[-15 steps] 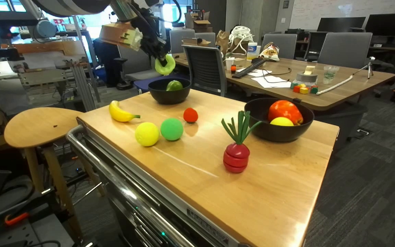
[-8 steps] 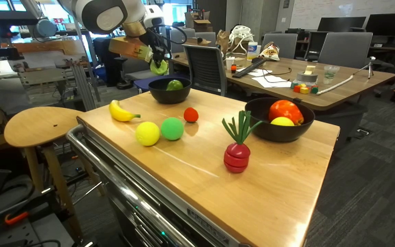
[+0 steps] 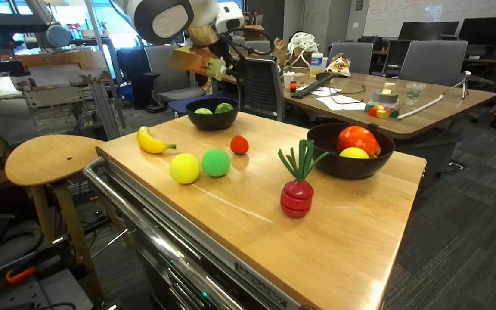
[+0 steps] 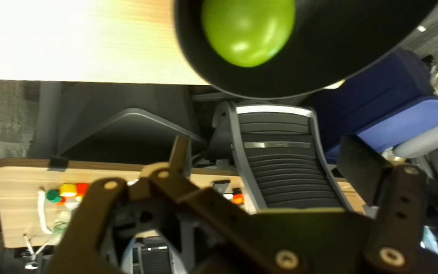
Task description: Place the fruits and vegetables in the two black bowls
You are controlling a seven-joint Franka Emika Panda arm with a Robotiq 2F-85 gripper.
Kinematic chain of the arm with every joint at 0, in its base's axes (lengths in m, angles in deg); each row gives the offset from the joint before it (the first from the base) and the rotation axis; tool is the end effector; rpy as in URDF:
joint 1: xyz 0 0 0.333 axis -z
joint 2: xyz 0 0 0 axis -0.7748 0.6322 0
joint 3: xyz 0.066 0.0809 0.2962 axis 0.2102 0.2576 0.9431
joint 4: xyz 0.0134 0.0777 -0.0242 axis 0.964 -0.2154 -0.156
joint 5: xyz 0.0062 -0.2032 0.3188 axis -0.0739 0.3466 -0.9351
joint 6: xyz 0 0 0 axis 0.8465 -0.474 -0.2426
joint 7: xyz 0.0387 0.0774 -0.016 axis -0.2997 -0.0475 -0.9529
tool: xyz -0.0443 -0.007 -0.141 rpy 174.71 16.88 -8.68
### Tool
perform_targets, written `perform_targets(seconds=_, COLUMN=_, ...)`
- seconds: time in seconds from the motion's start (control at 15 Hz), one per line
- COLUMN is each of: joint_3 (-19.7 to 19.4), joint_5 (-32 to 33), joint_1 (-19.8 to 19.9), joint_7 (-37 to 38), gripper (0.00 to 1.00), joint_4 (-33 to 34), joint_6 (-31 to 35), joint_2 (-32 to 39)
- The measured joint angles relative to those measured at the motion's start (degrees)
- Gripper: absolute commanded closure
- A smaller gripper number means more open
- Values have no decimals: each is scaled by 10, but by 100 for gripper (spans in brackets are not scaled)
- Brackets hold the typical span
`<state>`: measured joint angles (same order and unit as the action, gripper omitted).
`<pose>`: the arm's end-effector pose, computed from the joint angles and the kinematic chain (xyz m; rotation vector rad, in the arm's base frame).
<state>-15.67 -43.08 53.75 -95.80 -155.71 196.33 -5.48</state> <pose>0.6309 0.0717 0.3544 -2.8061 -0.2364 -0.9490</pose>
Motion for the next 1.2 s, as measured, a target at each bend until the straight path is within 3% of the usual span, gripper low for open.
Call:
perform_targets(seconds=0.33, joint_3=-225, joint_5=257, joint_1=-110, joint_7=179, gripper=0, joint_4=-75, joint_6=-19, joint_2=-43)
perform_targets(seconds=0.53, joint_3=-362, joint_5=411, joint_1=-188, joint_7=231, gripper=0, joint_4=-82, joint_6=-117, joint_2=-88)
perform_targets(seconds=0.6, joint_3=-382, joint_5=459, joint_1=-202, joint_7=245, gripper=0, joint_4=-81, joint_6=-165, joint_2=-108)
perform_targets(seconds=0.8, joint_3=-382, joint_5=505, joint_1=-209, joint_7=264, gripper=0, joint_4=-95, joint_6=-221, joint_2=-150)
perform_targets(seconds=1.0, joint_3=-310, joint_5=501, joint_1=-133, joint_7=278, gripper=0, joint_4=-99, joint_6=-214, joint_2=-140)
perform_targets(seconds=1.2, joint_3=-271, joint_5=508, joint_1=-70, joint_7=329, gripper=0, joint_4=-119, joint_6=-114, joint_2=-104)
